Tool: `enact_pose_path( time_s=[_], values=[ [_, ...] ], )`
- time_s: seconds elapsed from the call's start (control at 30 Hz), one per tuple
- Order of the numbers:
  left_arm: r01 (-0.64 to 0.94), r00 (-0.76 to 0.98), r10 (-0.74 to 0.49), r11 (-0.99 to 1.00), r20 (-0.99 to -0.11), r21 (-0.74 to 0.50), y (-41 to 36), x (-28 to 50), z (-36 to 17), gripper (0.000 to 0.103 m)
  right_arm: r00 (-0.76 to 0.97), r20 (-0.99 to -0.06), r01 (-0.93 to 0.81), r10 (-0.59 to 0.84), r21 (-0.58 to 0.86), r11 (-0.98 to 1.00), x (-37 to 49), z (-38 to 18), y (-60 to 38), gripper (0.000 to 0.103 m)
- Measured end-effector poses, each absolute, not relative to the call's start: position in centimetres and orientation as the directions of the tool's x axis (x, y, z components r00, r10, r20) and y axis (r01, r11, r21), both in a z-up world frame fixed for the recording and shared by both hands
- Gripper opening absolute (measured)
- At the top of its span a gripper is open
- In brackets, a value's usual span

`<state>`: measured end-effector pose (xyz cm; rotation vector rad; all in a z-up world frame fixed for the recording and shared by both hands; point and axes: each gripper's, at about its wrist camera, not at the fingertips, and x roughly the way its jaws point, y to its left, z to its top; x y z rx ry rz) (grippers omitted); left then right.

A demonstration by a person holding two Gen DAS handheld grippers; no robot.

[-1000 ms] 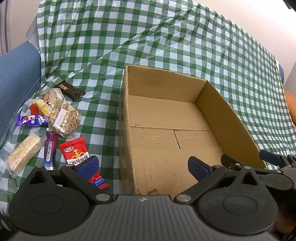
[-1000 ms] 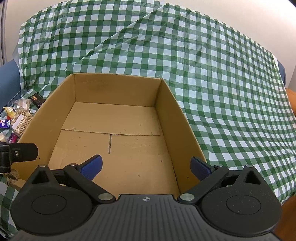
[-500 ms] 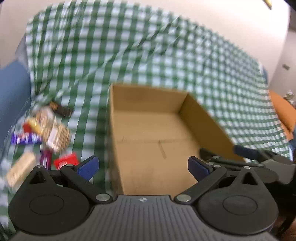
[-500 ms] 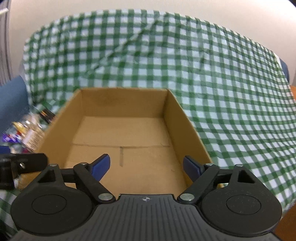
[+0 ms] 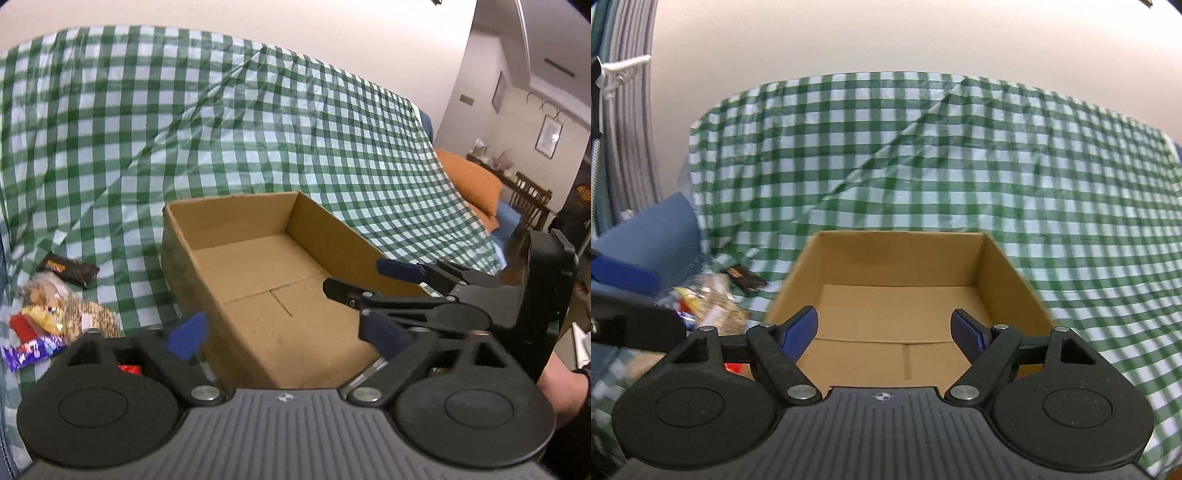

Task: Organize snacks
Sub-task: 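Move both tools from the box toward the snack pile, then grasp the red spicy strip packet with the right tool while the left tool grasps the pale bread bar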

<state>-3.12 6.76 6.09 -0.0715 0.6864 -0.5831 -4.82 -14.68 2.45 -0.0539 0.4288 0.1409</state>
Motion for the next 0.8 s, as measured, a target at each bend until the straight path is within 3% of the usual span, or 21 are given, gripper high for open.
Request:
enact_pose_path(
  time_s=[0.03,0.07,0.13,0.33,0.47,0.53,0.63,0.8],
  values=[
    [0.481,0.623,-0.524,0.842,-0.580,-0.245,7.3,-2.8,5.8,0.065,0.898,-0.421,-0.153,0.126,-0.031,0.988,-4.6,2.3,-14.2,0.081],
    [0.474,0.629,-0.515,0.848,-0.582,-0.237,7.9,-2.6,5.5,0.059,0.897,-0.421,-0.160,0.132,-0.030,0.987,-4.5,2.2,-13.8,0.080],
    [0.463,0.622,-0.520,0.847,-0.585,-0.262,9.1,-2.2,4.9,0.037,0.892,-0.425,-0.179,0.151,-0.026,0.984,-4.4,2.2,-12.7,0.080],
    [0.480,0.659,-0.491,0.858,-0.570,-0.184,11.3,-2.1,4.1,0.033,0.876,-0.424,-0.261,0.228,-0.021,0.965,-4.7,1.9,-9.3,0.079],
    [0.365,0.689,-0.441,0.897,-0.576,-0.250,15.0,-2.0,0.4,0.030,0.859,-0.433,-0.317,0.274,-0.027,0.948,-4.6,1.6,-6.9,0.074],
    [0.262,0.689,-0.384,0.923,-0.615,-0.283,16.7,-1.9,-1.8,0.025,0.841,-0.448,-0.352,0.305,-0.024,0.936,-4.3,1.2,-5.6,0.064],
    [0.151,0.772,-0.293,0.947,-0.565,-0.285,18.8,-2.5,-1.6,0.025,0.795,-0.486,-0.414,0.362,0.000,0.910,-3.8,0.2,-3.9,0.044],
    [0.015,0.773,-0.181,0.963,-0.608,-0.268,20.3,-1.7,-2.2,0.025,0.746,-0.511,-0.487,0.427,0.019,0.873,-3.3,-1.1,-0.7,0.041]
  ],
)
